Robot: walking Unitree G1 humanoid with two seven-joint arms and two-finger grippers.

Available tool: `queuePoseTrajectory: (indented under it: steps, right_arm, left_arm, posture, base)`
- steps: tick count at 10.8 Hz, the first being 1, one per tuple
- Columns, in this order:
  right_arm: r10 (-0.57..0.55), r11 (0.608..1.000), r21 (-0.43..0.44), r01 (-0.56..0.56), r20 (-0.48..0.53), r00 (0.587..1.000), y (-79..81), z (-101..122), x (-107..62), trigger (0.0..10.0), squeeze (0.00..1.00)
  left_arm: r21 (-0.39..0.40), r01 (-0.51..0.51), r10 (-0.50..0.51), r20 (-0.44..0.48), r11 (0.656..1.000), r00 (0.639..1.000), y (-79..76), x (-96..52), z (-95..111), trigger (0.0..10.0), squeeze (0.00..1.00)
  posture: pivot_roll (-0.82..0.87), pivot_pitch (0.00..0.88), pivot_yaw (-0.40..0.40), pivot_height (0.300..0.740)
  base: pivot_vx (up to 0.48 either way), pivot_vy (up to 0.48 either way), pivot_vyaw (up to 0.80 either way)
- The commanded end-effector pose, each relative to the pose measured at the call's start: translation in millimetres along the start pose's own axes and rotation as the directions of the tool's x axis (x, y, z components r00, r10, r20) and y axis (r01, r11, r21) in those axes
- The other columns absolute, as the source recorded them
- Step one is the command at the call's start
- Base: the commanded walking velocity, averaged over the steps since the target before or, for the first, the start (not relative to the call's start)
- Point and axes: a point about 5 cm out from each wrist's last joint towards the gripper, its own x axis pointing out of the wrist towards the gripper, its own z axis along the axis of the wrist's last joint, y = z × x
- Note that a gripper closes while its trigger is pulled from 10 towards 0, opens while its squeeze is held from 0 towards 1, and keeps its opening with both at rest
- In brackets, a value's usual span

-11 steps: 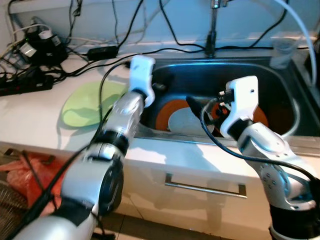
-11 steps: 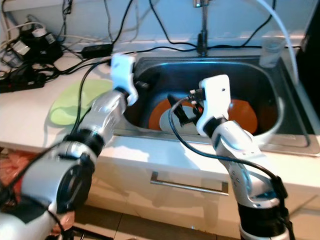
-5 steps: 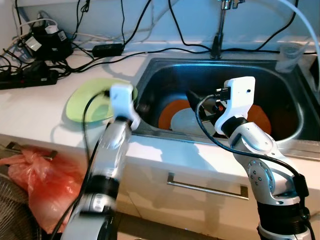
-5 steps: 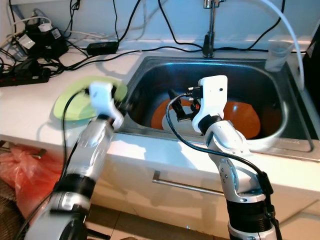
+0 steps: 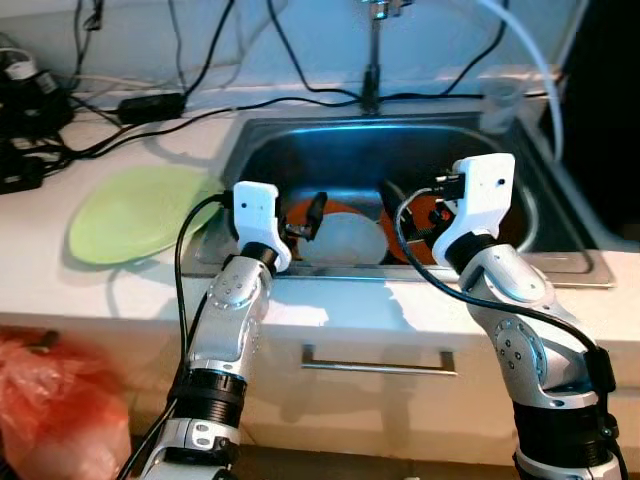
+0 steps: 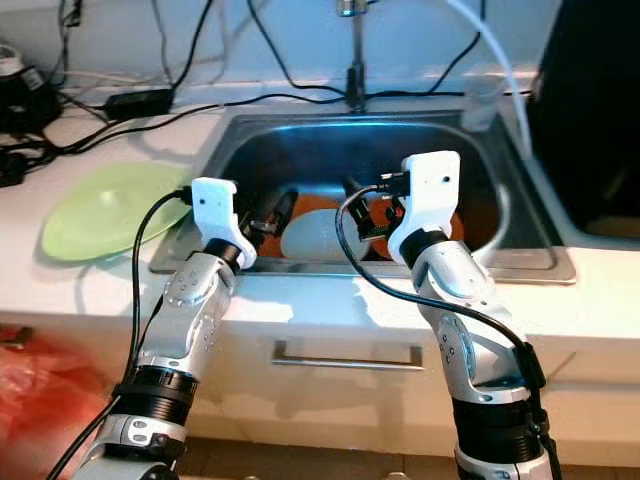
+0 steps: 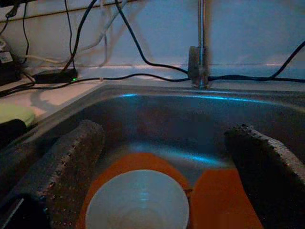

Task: Kitchen organization

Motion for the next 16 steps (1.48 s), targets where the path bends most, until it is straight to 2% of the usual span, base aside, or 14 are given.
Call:
queuePoseTrajectory:
  steps: [1, 2, 4, 5, 6, 7, 9, 11, 12, 13, 16]
  right_arm:
    - [0.016, 1.0, -0.001, -0.016, 0.011, 1.0, 3.9, 2, 1.4, 10.0, 0.0]
    - [0.038, 0.999, 0.003, -0.038, 0.001, 0.999, 9.2, 0, 2.4, 10.0, 0.0]
    - [0.096, 0.995, 0.006, -0.096, -0.008, 0.995, 19.1, -2, 3.6, 10.0, 0.0]
    - [0.14, 0.99, 0.013, -0.14, -0.017, 0.99, 23.6, -3, 1.5, 10.0, 0.0]
    - [0.173, 0.984, 0.034, -0.172, -0.025, 0.985, 26.4, -4, -0.6, 10.0, 0.0]
    - [0.294, 0.943, 0.169, -0.287, -0.02, 0.955, 37.7, -1, -4.1, 10.0, 0.0]
    - [0.455, 0.876, 0.189, -0.443, -0.022, 0.89, 53.4, 2, -12.4, 10.0, 0.0]
    - [0.507, 0.851, 0.185, -0.491, -0.044, 0.861, 55.2, 1, -19.9, 10.0, 0.0]
    - [0.527, 0.839, 0.192, -0.508, -0.06, 0.848, 55.0, 0, -22.8, 10.0, 0.0]
    - [0.539, 0.833, 0.192, -0.52, -0.063, 0.84, 56.2, 0, -23.7, 10.0, 0.0]
    - [0.561, 0.818, 0.199, -0.54, -0.062, 0.826, 60.8, -1, -26.6, 10.0, 0.0]
  left_arm:
    - [0.007, 0.001, -0.001, 0.023, 1.0, 1.0, 2.7, 2.0, 8, 10.0, 0.0]
    - [0.051, -0.006, 0.004, 0.046, 0.999, 0.999, 7.6, 5.4, 14, 10.0, 0.0]
    - [0.156, -0.149, 0.148, 0.017, 0.976, 0.989, 34.1, 3.0, 14, 10.0, 0.0]
    - [0.225, -0.186, 0.19, 0.007, 0.957, 0.982, 41.9, -0.7, 14, 10.0, 0.0]
    - [0.268, -0.18, 0.194, -0.028, 0.946, 0.981, 48.3, -4.2, 8, 10.0, 0.0]
    - [0.343, -0.124, 0.167, -0.097, 0.931, 0.981, 52.3, -7.8, 1, 10.0, 0.0]
    - [0.404, -0.073, 0.157, -0.18, 0.912, 0.971, 58.3, -10.2, -6, 10.0, 0.0]
    - [0.469, -0.024, 0.15, -0.232, 0.883, 0.961, 63.7, -10.5, -5, 10.0, 0.0]
    - [0.533, 0.038, 0.129, -0.272, 0.845, 0.954, 66.7, -8.7, -1, 10.0, 0.0]
    - [0.561, 0.041, 0.14, -0.276, 0.827, 0.951, 72.3, -7.7, 2, 10.0, 0.0]
    - [0.6, 0.051, 0.19, -0.332, 0.799, 0.924, 99.1, -8.9, 2, 10.0, 0.0]
  posture:
    - [-0.08, 0.0, 0.071, 0.74]
    - [-0.08, 0.0, 0.067, 0.74]
    - [-0.08, 0.0, 0.08, 0.74]
    - [-0.09, 0.0, 0.09, 0.74]
    - [-0.09, 0.0, 0.096, 0.74]
    - [-0.08, 0.0, 0.101, 0.74]
    - [-0.08, 0.0, 0.102, 0.74]
    - [-0.08, 0.0, 0.101, 0.74]
    - [-0.07, 0.0, 0.103, 0.74]
    - [-0.07, 0.0, 0.106, 0.74]
    - [-0.07, 0.0, 0.12, 0.74]
  base:
    - [0.0, 0.0, 0.0]
    - [0.0, 0.0, 0.0]
    - [0.0, 0.0, 0.0]
    - [0.0, 0.0, 0.0]
    - [0.0, 0.0, 0.0]
    - [0.0, 0.0, 0.0]
    - [0.0, 0.0, 0.0]
    - [0.0, 0.0, 0.0]
    - [0.0, 0.0, 0.0]
    - [0.0, 0.0, 0.0]
    - [0.0, 0.0, 0.0]
